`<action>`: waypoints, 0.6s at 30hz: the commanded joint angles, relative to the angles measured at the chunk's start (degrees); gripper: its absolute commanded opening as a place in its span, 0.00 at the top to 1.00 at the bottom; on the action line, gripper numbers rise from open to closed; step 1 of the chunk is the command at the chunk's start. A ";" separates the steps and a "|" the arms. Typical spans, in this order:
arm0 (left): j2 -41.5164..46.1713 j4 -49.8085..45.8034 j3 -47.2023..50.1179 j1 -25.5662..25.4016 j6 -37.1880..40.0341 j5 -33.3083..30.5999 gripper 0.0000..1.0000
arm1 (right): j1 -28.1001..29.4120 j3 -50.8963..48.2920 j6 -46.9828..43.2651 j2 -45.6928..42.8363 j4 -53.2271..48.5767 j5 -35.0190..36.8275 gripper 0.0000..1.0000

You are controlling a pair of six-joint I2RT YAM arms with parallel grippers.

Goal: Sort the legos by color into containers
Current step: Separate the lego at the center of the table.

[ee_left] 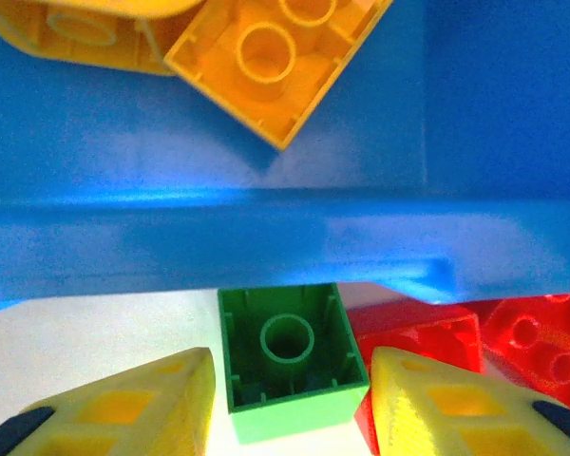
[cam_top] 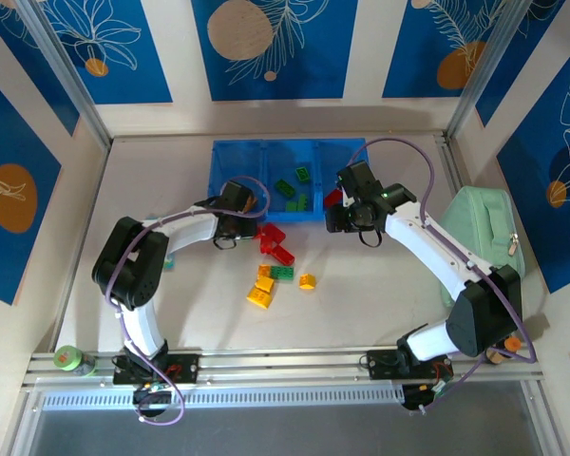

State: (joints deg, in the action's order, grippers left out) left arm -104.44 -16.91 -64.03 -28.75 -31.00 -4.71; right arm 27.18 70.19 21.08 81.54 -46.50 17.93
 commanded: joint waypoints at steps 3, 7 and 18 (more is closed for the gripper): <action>3.32 0.11 2.12 1.15 0.73 -0.56 0.57 | 0.07 -1.13 1.15 -1.96 0.70 -0.98 0.45; 3.54 0.06 2.25 1.33 0.85 -0.65 0.62 | 0.33 -1.38 1.42 -2.17 0.79 -0.88 0.46; 4.83 -1.12 2.98 1.42 2.00 -1.12 0.71 | 0.95 -1.47 1.87 -2.21 0.36 -0.31 0.48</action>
State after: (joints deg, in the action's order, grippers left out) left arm -102.06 -16.91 -61.89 -27.97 -30.04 -4.99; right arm 27.77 69.58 21.74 80.77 -45.84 17.98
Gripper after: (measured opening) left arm 0.316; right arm 0.524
